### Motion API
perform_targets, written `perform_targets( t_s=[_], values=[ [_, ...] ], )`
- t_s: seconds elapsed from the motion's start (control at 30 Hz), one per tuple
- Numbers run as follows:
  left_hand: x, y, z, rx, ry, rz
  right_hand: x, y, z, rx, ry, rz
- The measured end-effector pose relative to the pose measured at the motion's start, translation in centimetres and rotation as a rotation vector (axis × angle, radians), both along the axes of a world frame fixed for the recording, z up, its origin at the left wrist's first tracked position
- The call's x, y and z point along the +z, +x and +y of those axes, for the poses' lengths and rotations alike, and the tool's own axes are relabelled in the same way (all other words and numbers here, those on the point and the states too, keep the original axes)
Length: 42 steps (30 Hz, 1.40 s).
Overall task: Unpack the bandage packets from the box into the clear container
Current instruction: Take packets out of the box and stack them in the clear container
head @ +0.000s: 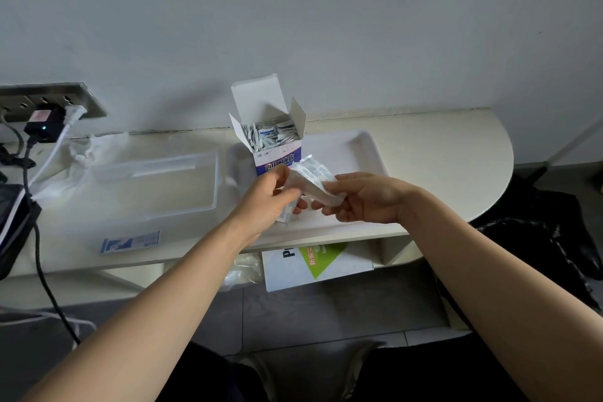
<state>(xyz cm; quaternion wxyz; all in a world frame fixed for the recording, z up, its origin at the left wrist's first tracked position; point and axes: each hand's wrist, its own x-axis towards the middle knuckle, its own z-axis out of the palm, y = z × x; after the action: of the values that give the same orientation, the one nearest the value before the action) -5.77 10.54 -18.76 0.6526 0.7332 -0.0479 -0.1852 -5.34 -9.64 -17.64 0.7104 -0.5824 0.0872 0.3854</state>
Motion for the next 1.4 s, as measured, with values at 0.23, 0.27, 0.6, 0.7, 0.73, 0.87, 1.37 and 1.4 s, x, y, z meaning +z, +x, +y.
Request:
perform_targets(
  t_s=[0.23,0.27,0.6,0.7,0.73,0.87,1.37,1.4],
  values=[
    [-0.3,0.4,0.4,0.057,0.007,0.155,-0.9,0.2,-0.8,-0.101,-0.203,-0.311],
    [-0.3,0.5,0.4,0.078,0.001,0.211,-1.0,0.1,-1.0,-0.092,-0.209,-0.353],
    [1.1,0.8,0.2,0.055,-0.106,0.435,-0.9,0.0,-0.5,-0.082,-0.244,-0.575],
    [1.4,0.6,0.3,-0.048,-0.061,0.405,-1.2,0.0,-0.4,-0.132,-0.241,-0.559],
    [1.3,0.6,0.4,-0.064,-0.059,0.396,-1.3,0.0,-0.3,-0.138,-0.249,-0.555],
    [0.8,0.7,0.3,-0.079,-0.005,0.382,-1.6,-0.2,0.0,-0.111,-0.312,-0.566],
    [0.0,1.6,-2.1,0.148,0.183,0.177,-0.8,-0.1,-4.4,-0.648,-0.289,-0.499],
    [-0.1,1.6,-3.0,0.154,0.196,0.162,-0.6,-0.2,-4.7,-0.661,-0.279,-0.486]
  ],
)
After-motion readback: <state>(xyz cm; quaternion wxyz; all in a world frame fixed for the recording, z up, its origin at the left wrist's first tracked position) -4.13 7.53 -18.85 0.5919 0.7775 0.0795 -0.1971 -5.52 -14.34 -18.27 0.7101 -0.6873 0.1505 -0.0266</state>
